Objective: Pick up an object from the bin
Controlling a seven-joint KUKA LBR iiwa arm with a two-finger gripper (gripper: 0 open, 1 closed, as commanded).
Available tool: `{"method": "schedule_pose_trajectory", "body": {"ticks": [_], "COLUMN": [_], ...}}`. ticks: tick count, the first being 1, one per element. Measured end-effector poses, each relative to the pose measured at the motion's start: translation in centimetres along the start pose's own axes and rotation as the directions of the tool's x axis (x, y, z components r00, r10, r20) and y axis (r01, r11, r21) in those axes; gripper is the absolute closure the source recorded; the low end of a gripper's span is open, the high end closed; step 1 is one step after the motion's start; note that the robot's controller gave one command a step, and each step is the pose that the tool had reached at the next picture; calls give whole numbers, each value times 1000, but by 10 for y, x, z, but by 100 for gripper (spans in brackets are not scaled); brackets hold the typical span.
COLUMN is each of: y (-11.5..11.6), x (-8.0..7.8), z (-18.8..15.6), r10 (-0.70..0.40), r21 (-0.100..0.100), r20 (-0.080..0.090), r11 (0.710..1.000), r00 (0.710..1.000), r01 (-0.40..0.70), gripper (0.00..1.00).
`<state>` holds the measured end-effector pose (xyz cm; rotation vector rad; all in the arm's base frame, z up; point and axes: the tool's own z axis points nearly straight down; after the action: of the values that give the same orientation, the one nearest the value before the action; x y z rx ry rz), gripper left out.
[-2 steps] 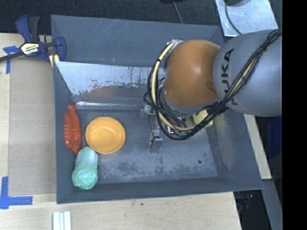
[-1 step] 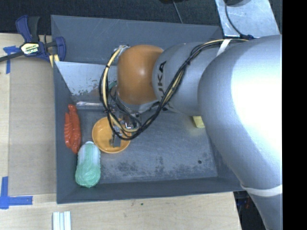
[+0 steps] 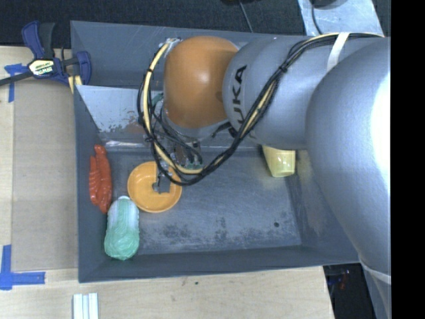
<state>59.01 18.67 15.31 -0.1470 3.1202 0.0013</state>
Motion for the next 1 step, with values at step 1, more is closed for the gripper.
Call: {"method": "schedule_pose_trajectory", "body": {"ticks": [1], "y": [5], "x": [8], "z": [53], "r10": [0], "r21": [-1], "r20": [-16], "r11": [1000], "r00": [1000], "r01": [0], "gripper": [0]}}
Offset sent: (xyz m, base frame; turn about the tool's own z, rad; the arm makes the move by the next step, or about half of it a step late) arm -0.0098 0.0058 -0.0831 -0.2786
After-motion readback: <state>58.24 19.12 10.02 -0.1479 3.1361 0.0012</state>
